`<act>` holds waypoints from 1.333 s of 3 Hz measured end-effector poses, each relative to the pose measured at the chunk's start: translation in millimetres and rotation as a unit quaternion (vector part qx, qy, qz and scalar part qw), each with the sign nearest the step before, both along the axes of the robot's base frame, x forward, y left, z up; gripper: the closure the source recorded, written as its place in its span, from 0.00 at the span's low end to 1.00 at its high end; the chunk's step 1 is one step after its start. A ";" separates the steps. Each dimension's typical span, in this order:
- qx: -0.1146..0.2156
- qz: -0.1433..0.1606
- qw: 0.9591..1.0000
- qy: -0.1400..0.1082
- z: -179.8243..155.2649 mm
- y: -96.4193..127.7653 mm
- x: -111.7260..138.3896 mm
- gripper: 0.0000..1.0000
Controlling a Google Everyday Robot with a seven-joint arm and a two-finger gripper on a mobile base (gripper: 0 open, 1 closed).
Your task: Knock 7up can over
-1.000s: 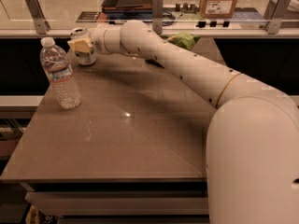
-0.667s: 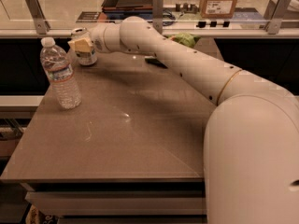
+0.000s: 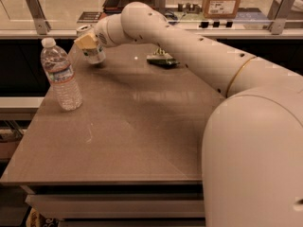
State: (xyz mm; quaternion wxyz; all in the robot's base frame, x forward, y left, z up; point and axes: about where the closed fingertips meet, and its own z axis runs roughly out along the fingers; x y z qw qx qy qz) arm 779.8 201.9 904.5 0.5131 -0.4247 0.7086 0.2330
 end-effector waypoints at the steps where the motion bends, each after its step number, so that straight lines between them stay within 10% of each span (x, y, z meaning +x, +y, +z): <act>1: -0.024 -0.014 1.000 0.004 5.4 -12.3 0.4 1.00; 4: -0.107 -0.037 0.993 0.040 8.6 -36.4 -4.7 1.00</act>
Offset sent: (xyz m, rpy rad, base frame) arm 0.0034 -0.0433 0.0203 -0.1774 0.0342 -0.0931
